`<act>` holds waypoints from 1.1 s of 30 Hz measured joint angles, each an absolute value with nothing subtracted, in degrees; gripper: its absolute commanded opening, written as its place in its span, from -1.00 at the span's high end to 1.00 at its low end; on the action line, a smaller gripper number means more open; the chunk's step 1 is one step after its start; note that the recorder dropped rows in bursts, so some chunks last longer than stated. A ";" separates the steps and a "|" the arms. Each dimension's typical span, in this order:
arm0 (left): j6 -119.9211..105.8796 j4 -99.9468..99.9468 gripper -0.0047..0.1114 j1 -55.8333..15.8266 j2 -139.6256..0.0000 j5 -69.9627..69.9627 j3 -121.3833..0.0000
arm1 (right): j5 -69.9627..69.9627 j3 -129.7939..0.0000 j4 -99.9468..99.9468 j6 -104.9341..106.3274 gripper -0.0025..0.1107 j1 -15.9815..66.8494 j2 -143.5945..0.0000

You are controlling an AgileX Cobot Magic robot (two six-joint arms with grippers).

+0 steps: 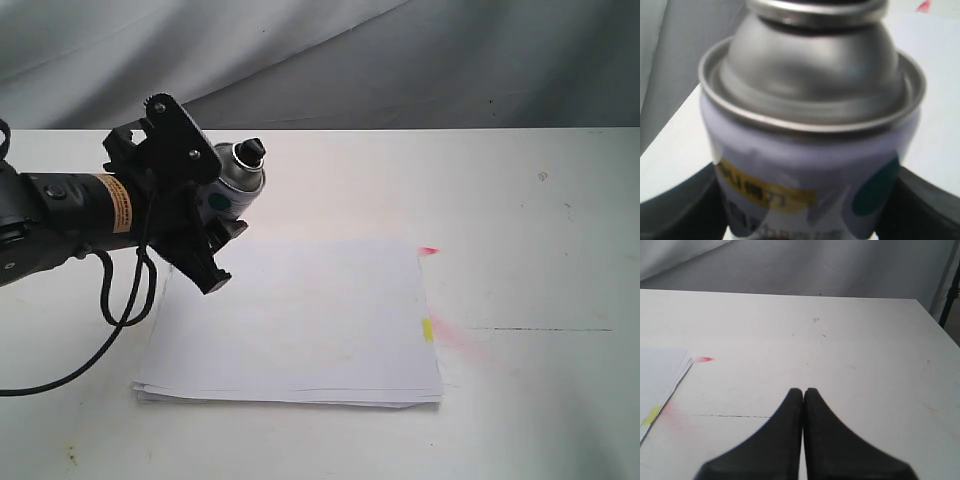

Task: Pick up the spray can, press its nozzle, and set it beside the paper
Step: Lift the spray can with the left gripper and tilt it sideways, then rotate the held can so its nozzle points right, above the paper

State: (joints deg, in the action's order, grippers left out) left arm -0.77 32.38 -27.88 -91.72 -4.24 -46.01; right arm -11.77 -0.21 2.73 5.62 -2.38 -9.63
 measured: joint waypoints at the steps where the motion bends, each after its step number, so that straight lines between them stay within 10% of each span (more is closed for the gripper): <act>1: -1.67 32.38 0.92 -27.88 -91.72 -4.24 -46.01 | -11.77 -0.21 2.73 5.62 0.96 -2.38 -9.63; 33: -7.08 37.98 0.92 -20.76 -100.48 -12.45 -46.01 | -11.77 -0.21 2.73 5.44 0.96 -2.38 -9.63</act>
